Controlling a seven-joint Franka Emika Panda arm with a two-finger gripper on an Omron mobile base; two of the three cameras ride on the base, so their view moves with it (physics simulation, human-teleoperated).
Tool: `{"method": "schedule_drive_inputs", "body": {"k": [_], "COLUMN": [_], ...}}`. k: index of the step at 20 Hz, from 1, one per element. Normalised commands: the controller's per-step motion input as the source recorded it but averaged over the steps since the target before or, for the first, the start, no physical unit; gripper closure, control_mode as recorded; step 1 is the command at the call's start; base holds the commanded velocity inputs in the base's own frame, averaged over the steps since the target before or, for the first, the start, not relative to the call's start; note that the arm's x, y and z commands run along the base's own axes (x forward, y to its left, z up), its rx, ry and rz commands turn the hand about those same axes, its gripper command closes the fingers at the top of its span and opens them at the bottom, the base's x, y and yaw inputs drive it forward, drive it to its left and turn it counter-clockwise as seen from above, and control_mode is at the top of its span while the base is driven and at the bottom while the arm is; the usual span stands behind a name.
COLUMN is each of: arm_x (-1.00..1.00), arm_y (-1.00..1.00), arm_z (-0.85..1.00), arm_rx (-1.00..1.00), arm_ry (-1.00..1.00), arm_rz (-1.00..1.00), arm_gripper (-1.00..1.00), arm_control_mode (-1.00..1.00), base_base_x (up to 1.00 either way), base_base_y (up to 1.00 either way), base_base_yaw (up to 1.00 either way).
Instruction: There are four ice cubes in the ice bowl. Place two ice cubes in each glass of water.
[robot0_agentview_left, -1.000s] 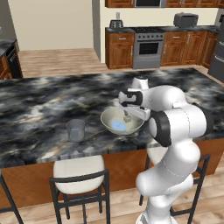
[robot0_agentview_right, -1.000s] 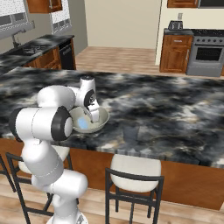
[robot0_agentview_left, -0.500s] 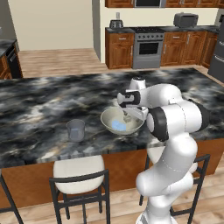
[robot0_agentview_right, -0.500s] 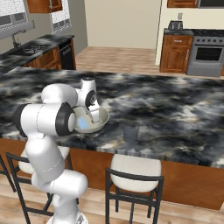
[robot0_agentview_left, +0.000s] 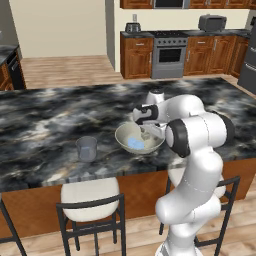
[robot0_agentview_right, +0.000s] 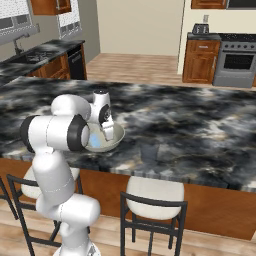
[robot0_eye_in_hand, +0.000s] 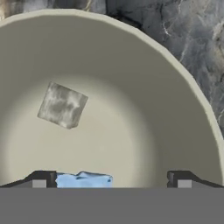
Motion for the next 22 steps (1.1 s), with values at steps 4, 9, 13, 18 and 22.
{"method": "schedule_drive_inputs", "body": {"k": [4,9,13,18,22], "arm_x": [0.13,0.18,0.22,0.23,0.15], "arm_y": [0.0,0.0,0.0,0.0,0.0], "arm_z": [-0.14,-0.14,-0.08,-0.03,-0.01], "arm_rx": [0.0,0.0,0.0,0.0,0.0], "arm_ry": [-0.03,-0.03,-0.04,-0.02,0.0], "arm_rz": [-0.01,-0.01,0.0,0.0,0.0], "arm_gripper": [-1.0,-1.0,-1.0,-1.0,-1.0], "arm_control_mode": [-1.0,-1.0,-1.0,-1.0,-1.0], "base_base_x": [0.0,0.0,0.0,0.0,0.0], "base_base_y": [0.0,0.0,0.0,0.0,0.0], "base_base_yaw": [0.0,0.0,0.0,0.0,0.0]}}
